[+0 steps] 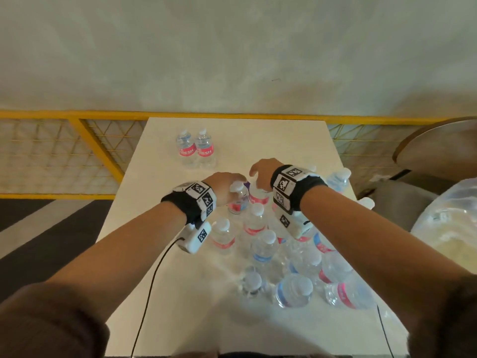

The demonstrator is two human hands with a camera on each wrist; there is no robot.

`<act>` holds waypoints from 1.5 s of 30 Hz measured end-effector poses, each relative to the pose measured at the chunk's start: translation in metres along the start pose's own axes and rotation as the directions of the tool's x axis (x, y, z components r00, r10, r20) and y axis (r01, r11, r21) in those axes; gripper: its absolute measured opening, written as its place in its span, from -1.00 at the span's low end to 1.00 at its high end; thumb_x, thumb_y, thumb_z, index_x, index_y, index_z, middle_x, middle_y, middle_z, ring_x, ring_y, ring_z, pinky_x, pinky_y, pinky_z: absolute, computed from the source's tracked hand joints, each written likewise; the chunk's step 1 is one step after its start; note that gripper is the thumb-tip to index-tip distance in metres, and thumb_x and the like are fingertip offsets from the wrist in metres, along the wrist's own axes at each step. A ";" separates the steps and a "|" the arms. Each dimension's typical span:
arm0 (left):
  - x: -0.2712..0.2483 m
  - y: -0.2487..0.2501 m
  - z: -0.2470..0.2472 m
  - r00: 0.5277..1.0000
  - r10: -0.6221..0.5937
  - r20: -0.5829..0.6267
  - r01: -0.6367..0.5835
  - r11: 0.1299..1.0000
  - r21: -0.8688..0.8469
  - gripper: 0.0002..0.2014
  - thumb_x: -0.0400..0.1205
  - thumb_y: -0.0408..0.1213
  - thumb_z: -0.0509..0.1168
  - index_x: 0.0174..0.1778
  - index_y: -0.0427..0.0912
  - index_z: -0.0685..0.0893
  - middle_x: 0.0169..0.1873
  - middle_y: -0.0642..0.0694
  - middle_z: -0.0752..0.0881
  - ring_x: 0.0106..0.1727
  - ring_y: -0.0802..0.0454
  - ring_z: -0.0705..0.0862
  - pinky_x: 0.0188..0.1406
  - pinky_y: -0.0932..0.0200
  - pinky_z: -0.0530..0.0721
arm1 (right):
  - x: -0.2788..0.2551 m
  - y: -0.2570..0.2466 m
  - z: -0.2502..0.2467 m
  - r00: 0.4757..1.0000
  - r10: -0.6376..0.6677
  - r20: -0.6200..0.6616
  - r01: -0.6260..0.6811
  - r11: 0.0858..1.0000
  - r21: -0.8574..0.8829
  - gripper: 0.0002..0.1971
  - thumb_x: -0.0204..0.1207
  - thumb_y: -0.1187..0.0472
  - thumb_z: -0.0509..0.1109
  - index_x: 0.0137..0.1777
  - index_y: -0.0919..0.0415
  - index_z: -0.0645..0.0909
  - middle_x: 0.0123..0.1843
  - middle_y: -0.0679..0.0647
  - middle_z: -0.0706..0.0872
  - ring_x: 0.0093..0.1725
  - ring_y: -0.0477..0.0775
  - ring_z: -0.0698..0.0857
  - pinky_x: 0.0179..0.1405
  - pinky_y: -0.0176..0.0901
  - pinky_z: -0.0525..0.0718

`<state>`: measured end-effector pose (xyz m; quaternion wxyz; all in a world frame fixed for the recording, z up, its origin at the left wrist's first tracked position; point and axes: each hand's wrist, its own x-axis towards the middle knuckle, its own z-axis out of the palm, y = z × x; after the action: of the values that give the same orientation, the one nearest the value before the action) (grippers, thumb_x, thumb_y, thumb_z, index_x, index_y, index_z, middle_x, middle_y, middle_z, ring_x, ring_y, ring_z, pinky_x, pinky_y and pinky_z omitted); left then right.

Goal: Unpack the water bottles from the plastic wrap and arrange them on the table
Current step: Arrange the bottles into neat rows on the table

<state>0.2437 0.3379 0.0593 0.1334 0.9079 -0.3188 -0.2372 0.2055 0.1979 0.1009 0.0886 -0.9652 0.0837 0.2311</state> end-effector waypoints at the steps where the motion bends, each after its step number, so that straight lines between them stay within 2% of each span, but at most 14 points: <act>1: 0.003 -0.004 -0.001 1.000 0.011 -0.009 -0.011 1.000 0.006 -0.58 0.65 -0.17 0.28 0.46 -0.03 0.48 0.40 -0.12 0.56 0.34 -0.14 0.57 0.32 0.14 0.46 | 0.004 0.002 0.001 1.000 0.023 0.011 -0.023 1.000 0.016 -0.61 0.58 0.36 0.28 0.41 0.23 0.54 0.42 0.16 0.59 0.36 0.20 0.60 0.31 -0.10 0.58; 5: 0.011 -0.010 -0.005 1.000 0.028 0.007 -0.028 0.999 0.030 -0.63 0.60 -0.08 0.34 0.29 -0.11 0.57 0.20 -0.15 0.67 0.23 -0.19 0.62 0.17 0.07 0.56 | 0.014 0.004 0.005 0.996 0.083 0.036 -0.084 0.996 0.026 -0.56 0.52 0.24 0.42 0.41 0.22 0.54 0.40 0.15 0.60 0.36 0.19 0.59 0.24 -0.11 0.56; 7: 0.014 -0.012 -0.007 1.000 0.018 0.008 -0.018 0.999 0.046 -0.61 0.59 -0.04 0.34 0.29 -0.11 0.57 0.16 -0.16 0.67 0.19 -0.19 0.64 0.12 0.07 0.57 | 0.019 0.001 0.007 0.996 0.092 0.007 -0.092 0.996 0.013 -0.61 0.53 0.14 0.43 0.33 0.25 0.59 0.32 0.16 0.66 0.28 0.20 0.64 0.19 -0.10 0.61; 9: 0.018 -0.015 -0.011 0.999 0.019 -0.036 -0.016 0.997 0.076 -0.63 0.59 -0.10 0.32 0.29 -0.13 0.58 0.17 -0.17 0.68 0.19 -0.19 0.63 0.10 0.11 0.56 | 0.023 -0.001 0.006 0.995 0.098 -0.023 -0.098 0.995 0.004 -0.64 0.53 0.10 0.43 0.25 0.30 0.65 0.22 0.20 0.72 0.20 0.21 0.69 0.13 -0.09 0.67; 11: 0.022 -0.019 -0.016 0.997 0.028 -0.068 -0.020 0.994 0.108 -0.69 0.59 -0.22 0.28 0.24 -0.19 0.63 0.20 -0.19 0.68 0.23 -0.18 0.61 0.11 0.12 0.52 | 0.023 -0.002 0.004 0.994 0.112 -0.018 -0.112 0.994 0.008 -0.67 0.51 0.15 0.45 0.20 0.33 0.67 0.19 0.22 0.74 0.17 0.20 0.71 0.11 -0.10 0.69; 13: 0.025 -0.023 -0.022 0.997 0.036 -0.061 -0.027 0.989 0.145 -0.70 0.57 -0.32 0.25 0.20 -0.23 0.68 0.22 -0.21 0.68 0.26 -0.19 0.60 0.12 0.12 0.50 | 0.024 -0.004 0.001 0.995 0.097 0.009 -0.097 0.995 -0.012 -0.69 0.50 0.26 0.45 0.22 0.33 0.68 0.22 0.22 0.73 0.21 0.20 0.70 0.18 -0.09 0.69; 17: 0.028 -0.034 -0.027 0.998 0.045 -0.054 -0.036 0.986 0.160 -0.71 0.55 -0.40 0.21 0.14 -0.25 0.71 0.18 -0.24 0.69 0.21 -0.23 0.63 0.02 0.16 0.49 | 0.027 -0.005 -0.002 0.999 0.052 0.011 -0.052 0.999 -0.012 -0.71 0.54 0.41 0.31 0.22 0.25 0.70 0.30 0.18 0.67 0.26 0.21 0.66 0.23 -0.08 0.66; 20: 0.031 -0.045 -0.032 0.998 0.033 -0.062 -0.025 0.991 0.130 -0.70 0.55 -0.38 0.27 0.19 -0.20 0.71 0.21 -0.20 0.66 0.24 -0.20 0.62 0.06 0.18 0.49 | 0.030 -0.007 -0.006 0.999 0.034 0.013 -0.034 0.999 0.022 -0.69 0.55 0.45 0.28 0.21 0.24 0.71 0.32 0.18 0.66 0.27 0.21 0.65 0.20 -0.12 0.63; 22: 0.034 -0.054 -0.039 0.996 0.016 -0.088 -0.008 0.995 0.097 -0.70 0.53 -0.36 0.33 0.18 -0.24 0.70 0.20 -0.20 0.67 0.25 -0.20 0.62 0.08 0.16 0.50 | 0.032 -0.008 -0.010 1.000 0.020 0.007 -0.021 0.999 0.030 -0.70 0.55 0.45 0.30 0.21 0.24 0.71 0.34 0.17 0.65 0.29 0.21 0.64 0.23 -0.12 0.60; 24: 0.035 -0.065 -0.047 0.992 -0.025 -0.122 0.034 0.997 0.069 -0.67 0.54 -0.28 0.38 0.23 -0.23 0.68 0.26 -0.17 0.65 0.29 -0.16 0.60 0.22 0.11 0.50 | 0.035 -0.009 -0.016 1.000 0.006 -0.008 -0.006 0.999 0.037 -0.70 0.53 0.45 0.33 0.20 0.21 0.72 0.35 0.15 0.65 0.30 0.21 0.63 0.24 -0.11 0.59; 26: 0.036 -0.076 -0.054 0.985 -0.069 -0.156 0.076 0.996 0.040 -0.64 0.55 -0.22 0.40 0.25 -0.21 0.66 0.28 -0.16 0.62 0.30 -0.15 0.58 0.28 0.10 0.48 | 0.038 -0.011 -0.025 1.000 0.000 -0.023 0.001 0.999 0.042 -0.70 0.51 0.44 0.35 0.20 0.21 0.72 0.35 0.14 0.65 0.30 0.20 0.63 0.24 -0.12 0.58; 34: 0.038 -0.118 -0.073 0.950 -0.191 -0.247 0.171 0.980 -0.101 -0.74 0.55 -0.34 0.37 0.16 -0.16 0.75 0.28 -0.19 0.64 0.29 -0.16 0.60 0.21 0.20 0.48 | 0.060 -0.040 -0.057 0.996 -0.041 -0.077 0.044 0.998 0.040 -0.68 0.54 0.40 0.34 0.26 0.19 0.69 0.40 0.13 0.59 0.34 0.17 0.58 0.29 -0.14 0.54; 40: 0.053 -0.126 -0.081 0.962 -0.158 -0.222 0.147 0.987 -0.063 -0.76 0.56 -0.34 0.35 0.14 -0.18 0.76 0.24 -0.20 0.61 0.29 -0.18 0.59 0.14 0.20 0.48 | 0.095 -0.056 -0.067 0.997 -0.015 -0.074 0.018 0.999 0.045 -0.69 0.56 0.38 0.34 0.28 0.25 0.68 0.37 0.15 0.64 0.33 0.17 0.62 0.29 -0.15 0.56; 45: 0.074 -0.109 -0.086 0.977 -0.113 -0.178 0.106 0.993 -0.047 -0.72 0.60 -0.29 0.32 0.22 -0.20 0.72 0.27 -0.20 0.61 0.29 -0.17 0.59 0.22 0.16 0.49 | 0.129 -0.052 -0.062 0.995 0.046 -0.084 -0.048 0.999 -0.020 -0.75 0.55 0.31 0.38 0.20 0.30 0.70 0.24 0.21 0.72 0.17 0.21 0.72 0.22 -0.05 0.69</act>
<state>0.3947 0.3810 0.0639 0.1652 0.9393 -0.2504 -0.1668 0.3566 0.2199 0.1025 0.0691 -0.9727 0.1077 0.1935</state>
